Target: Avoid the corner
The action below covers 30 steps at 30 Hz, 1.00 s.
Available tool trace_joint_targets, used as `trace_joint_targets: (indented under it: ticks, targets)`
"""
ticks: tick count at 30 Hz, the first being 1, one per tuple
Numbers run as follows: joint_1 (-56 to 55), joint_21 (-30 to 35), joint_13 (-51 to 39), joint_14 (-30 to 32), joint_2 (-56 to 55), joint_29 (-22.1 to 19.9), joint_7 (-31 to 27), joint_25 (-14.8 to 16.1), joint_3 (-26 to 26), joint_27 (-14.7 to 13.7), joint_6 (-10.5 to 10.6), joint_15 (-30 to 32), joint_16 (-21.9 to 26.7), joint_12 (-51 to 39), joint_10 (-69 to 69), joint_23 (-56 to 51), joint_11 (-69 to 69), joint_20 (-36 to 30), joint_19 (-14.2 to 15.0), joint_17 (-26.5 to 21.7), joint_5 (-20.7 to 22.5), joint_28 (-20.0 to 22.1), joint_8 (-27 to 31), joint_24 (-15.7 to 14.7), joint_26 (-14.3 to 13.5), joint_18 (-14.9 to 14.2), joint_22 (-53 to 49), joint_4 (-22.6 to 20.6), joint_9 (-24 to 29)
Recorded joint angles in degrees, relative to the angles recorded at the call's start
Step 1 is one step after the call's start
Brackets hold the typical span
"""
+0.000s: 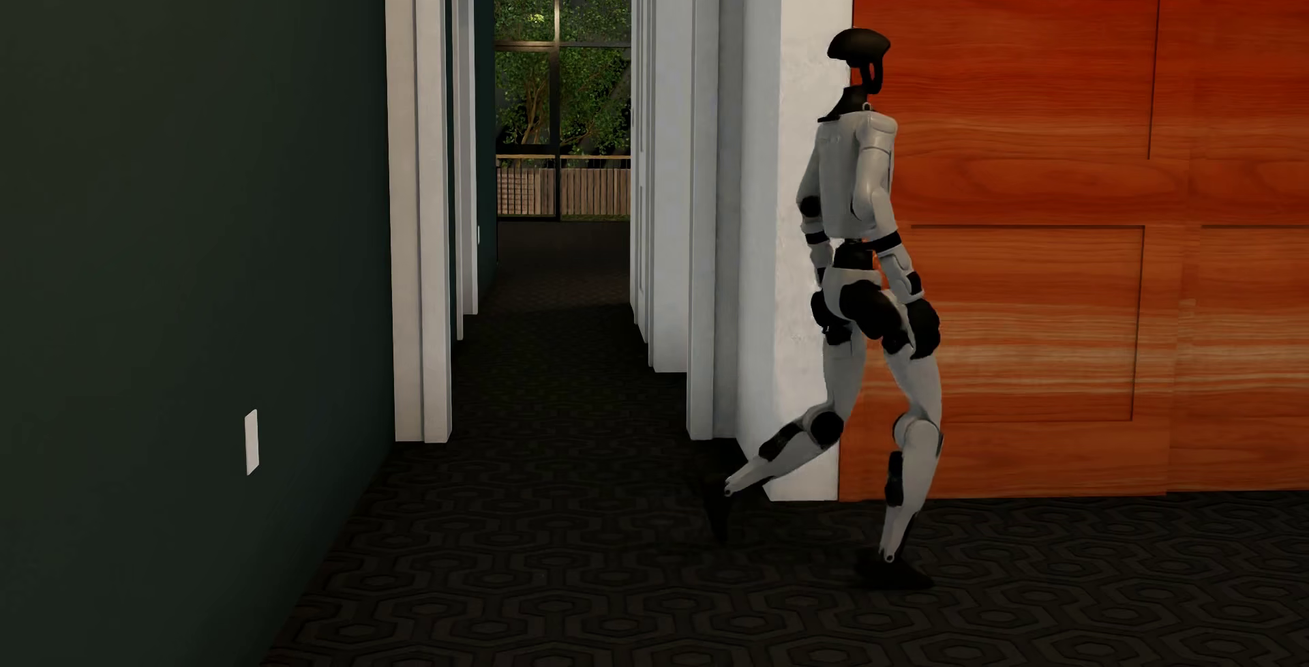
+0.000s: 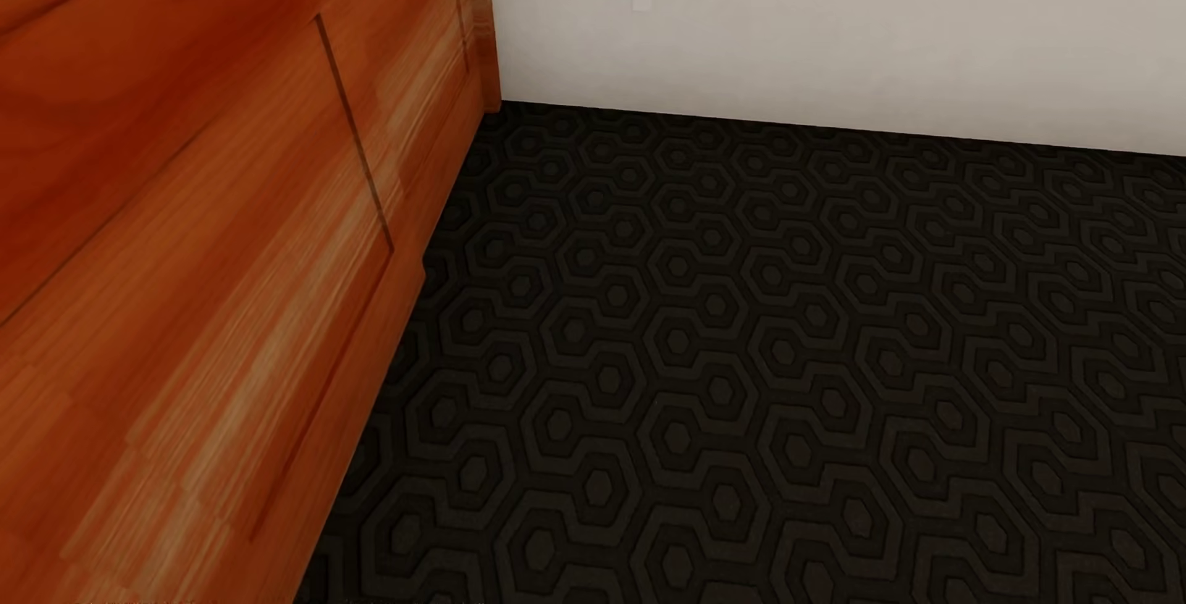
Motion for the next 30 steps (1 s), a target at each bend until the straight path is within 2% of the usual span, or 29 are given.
trace_joint_targets:
  ticks: [3,4,5,8,11,13,16,19,23,26,30]
  targets:
    - [-8.44,-2.23,-6.15,-23.94,5.03,0.00,0.00,0.00,5.33,0.00,-1.99,-2.51,1.81,-5.56,10.07,-0.41,-2.41,5.11,0.00,-3.78,0.56,0.00,0.00,0.00,0.00,0.00,-6.52,-2.17,3.49]
    - [-10.53,-3.28,-8.11,-28.03,6.24,0.00,0.00,0.00,7.12,0.00,-2.86,-3.25,2.48,-7.19,8.68,0.00,-3.02,5.93,0.00,-4.74,0.32,0.00,0.00,0.00,0.00,0.00,-8.30,-2.77,4.40]
    - [-12.52,-4.39,-9.84,-29.45,7.28,0.00,0.00,0.00,8.33,0.00,-3.59,-4.03,3.07,-8.40,5.38,0.33,-3.77,6.41,0.00,-5.50,-0.04,0.00,0.00,0.00,0.00,0.00,-9.89,-3.38,4.96]
    - [-15.29,-6.76,-13.18,-26.72,10.21,0.00,0.00,0.00,9.55,0.00,-4.92,-6.11,4.19,-9.77,-10.60,-0.78,-6.14,6.07,0.00,-6.76,-0.92,0.00,0.00,0.00,0.00,0.00,-12.45,-5.89,5.55]
    - [-13.32,-6.23,-13.50,-22.76,11.94,0.00,0.00,0.00,11.15,0.00,-4.65,-8.18,3.71,-8.67,-22.69,-4.15,-7.19,4.34,0.00,-6.82,-0.83,0.00,0.00,0.00,0.00,0.00,-10.57,-7.29,4.27]
    - [-10.92,-4.90,-12.96,-21.84,11.66,0.00,0.00,0.00,11.36,0.00,-3.40,-9.55,2.30,-6.42,-25.57,-5.19,-6.82,4.65,0.00,-6.24,-0.23,0.00,0.00,0.00,0.00,0.00,-7.18,-6.35,2.30]
    - [-6.15,-3.56,-10.95,-26.18,12.55,0.00,0.00,0.00,7.30,0.00,0.04,-11.63,0.14,-3.65,-30.55,-4.01,-7.03,2.47,0.00,-5.25,1.12,0.00,0.00,0.00,0.00,0.00,0.49,-4.89,0.16]
    - [-4.78,-2.44,-7.05,-24.71,15.41,0.00,0.00,0.00,2.16,0.00,1.23,-14.21,-0.74,-2.62,-32.00,3.41,-8.84,-2.43,0.00,-2.56,0.77,0.00,0.00,0.00,0.00,0.00,7.26,-4.66,-1.38]
    - [-4.98,3.72,-2.13,-25.31,18.03,0.00,0.00,0.00,2.30,0.00,1.52,-17.53,-0.78,-2.91,-31.30,14.82,-9.85,-1.03,0.00,2.29,0.61,0.00,0.00,0.00,0.00,0.00,4.54,-4.74,-1.88]
    - [-4.80,6.05,0.06,-25.79,18.87,0.00,0.00,0.00,3.65,0.00,1.76,-19.26,-1.31,-3.44,-31.21,15.76,-10.04,-0.56,0.00,4.80,0.42,0.00,0.00,0.00,0.00,0.00,0.83,-4.68,-2.54]
    - [-4.99,7.08,0.04,-26.15,19.06,0.00,0.00,0.00,2.72,0.00,2.10,-19.97,-1.21,-3.88,-31.49,12.44,-10.22,-3.43,0.00,5.48,0.78,0.00,0.00,0.00,0.00,0.00,-0.52,-4.50,-2.67]
